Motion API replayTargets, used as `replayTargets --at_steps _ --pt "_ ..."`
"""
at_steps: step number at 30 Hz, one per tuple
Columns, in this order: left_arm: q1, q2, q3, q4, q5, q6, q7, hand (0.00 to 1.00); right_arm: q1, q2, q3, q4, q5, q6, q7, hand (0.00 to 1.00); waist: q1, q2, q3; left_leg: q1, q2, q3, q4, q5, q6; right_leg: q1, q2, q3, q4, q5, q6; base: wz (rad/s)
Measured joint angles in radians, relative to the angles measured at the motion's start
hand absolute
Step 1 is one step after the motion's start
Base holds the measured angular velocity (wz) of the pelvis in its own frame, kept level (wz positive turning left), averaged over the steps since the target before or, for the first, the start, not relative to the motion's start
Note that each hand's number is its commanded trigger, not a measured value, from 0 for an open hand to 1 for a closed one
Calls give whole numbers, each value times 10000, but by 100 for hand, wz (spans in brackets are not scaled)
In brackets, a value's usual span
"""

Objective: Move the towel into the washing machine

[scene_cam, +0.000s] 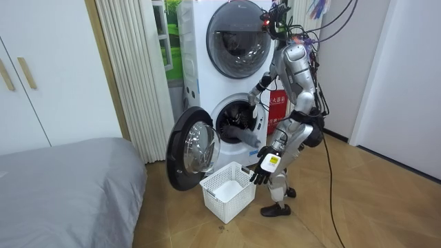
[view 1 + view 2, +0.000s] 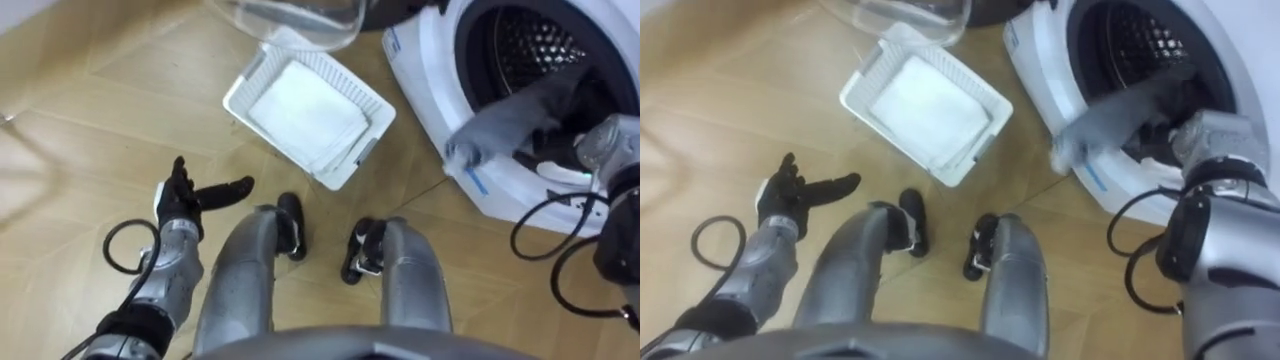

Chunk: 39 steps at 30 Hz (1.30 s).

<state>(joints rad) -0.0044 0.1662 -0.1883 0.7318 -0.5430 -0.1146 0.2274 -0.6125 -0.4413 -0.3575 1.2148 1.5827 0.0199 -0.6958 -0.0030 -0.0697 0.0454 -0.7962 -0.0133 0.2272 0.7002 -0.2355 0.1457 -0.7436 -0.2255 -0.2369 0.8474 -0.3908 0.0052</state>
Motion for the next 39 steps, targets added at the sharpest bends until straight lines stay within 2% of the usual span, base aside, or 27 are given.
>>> replayTargets --at_steps 1,5,9,11,12,13,15,17,19,20,22,23,25,28,32,35,38,39 --pt "-39 -7 6 115 141 -17 -45 0 155 0 0 -182 161 -183 -149 0 100 -1 0 87 -3 71 -74 4 4 55 3 51 -39 3 6 -5" --pt "-77 -5 28 494 368 -58 -179 0 293 50 -7 -166 191 -412 -317 0 143 17 -10 288 -2 129 -287 8 12 341 37 32 -308 53 65 1" --pt "23 1 150 952 1168 -62 -274 0 999 81 -216 -174 224 -582 -114 0 412 195 -55 880 13 92 -676 8 12 1016 190 -94 -1021 245 171 -2" --pt "80 12 373 1221 1248 -93 -297 0 1261 146 -279 -177 275 -761 -76 0 555 306 -108 1273 20 99 -996 10 7 1419 305 -49 -1413 344 226 -9" --pt "27 14 530 1586 1241 -99 -388 0 1590 216 -278 -155 294 -903 132 0 654 417 -176 1601 18 95 -1237 24 -17 1791 391 -49 -1760 435 257 -8" --pt "104 61 762 1881 1257 -101 -401 0 1961 454 -278 -307 248 -1115 356 0 673 485 -218 2008 19 91 -1487 50 -58 2244 478 -79 -2162 542 279 -7" --pt "346 145 1128 2183 1365 -117 -398 0 2695 777 -270 -507 185 -1191 740 0 676 540 -253 2725 20 91 -1975 92 -128 3010 618 -119 -2849 720 314 -10" --pt "634 346 1184 2519 1478 -132 -412 0 3442 1083 -148 -543 126 -1189 1257 0 656 547 -263 3528 5 80 -2577 150 -220 3877 744 -194 -3589 938 339 -10" --pt "1147 373 1657 2773 1653 -128 -447 0 4390 1573 -52 -722 -867 -1184 2032 0 601 603 -348 4452 -24 80 -3169 201 -309 4937 920 -242 -4494 1164 393 -5" --pt "1295 369 1783 2777 1725 -129 -445 0 4618 1653 177 -725 -1198 -1184 2224 0 600 615 -372 4683 -41 73 -3343 223 -344 5198 955 -260 -4736 1232 411 0" --pt "1720 344 2219 2903 2061 -125 -471 0 5693 1958 874 -822 -3179 -1208 2838 0 570 576 -416 5430 -128 42 -3820 264 -412 6018 1052 -136 -5392 1340 461 3" --pt "1785 328 2313 2992 2135 -123 -482 0 5981 2000 932 -786 -3772 -1230 2980 0 532 563 -426 5611 -164 24 -3921 270 -422 6246 1054 -121 -5542 1343 468 9" --pt "2162 292 2557 3139 2325 -98 -590 0 6930 2043 1277 -539 -6263 -1384 3431 0 311 546 -460 6046 -189 -32 -4029 266 -431 6828 1123 -88 -5986 1470 520 -2" --pt "2313 182 2641 3300 2337 29 -679 0 7765 2080 2185 -449 -9167 -1282 4003 0 312 460 -474 6518 -148 -24 -4130 251 -458 7318 1211 16 -6324 1592 498 -26" --pt "2204 106 2594 3505 2596 136 -1119 0 7647 2122 3106 53 -10928 -913 4875 0 314 529 -449 7085 2 -27 -4324 76 -776 7794 1379 174 -6483 1644 455 -30" --pt "2110 62 2605 3660 2787 299 -1364 0 7374 2298 3463 338 -11686 -704 5541 0 329 589 -406 7396 11 -44 -4485 77 -786 7967 1410 155 -6511 1671 412 -4" --pt "2248 39 2631 3733 3004 692 -1591 0 7302 2475 3490 363 -12109 -482 6082 0 337 567 -371 7667 -11 -124 -4576 76 -787 8309 1428 110 -6629 1683 405 4" --pt "2352 16 2633 3719 2996 767 -1667 0 7284 2507 3635 355 -12421 -395 6260 0 362 586 -388 7728 -13 -124 -4603 80 -799 8343 1435 130 -6616 1683 405 0"
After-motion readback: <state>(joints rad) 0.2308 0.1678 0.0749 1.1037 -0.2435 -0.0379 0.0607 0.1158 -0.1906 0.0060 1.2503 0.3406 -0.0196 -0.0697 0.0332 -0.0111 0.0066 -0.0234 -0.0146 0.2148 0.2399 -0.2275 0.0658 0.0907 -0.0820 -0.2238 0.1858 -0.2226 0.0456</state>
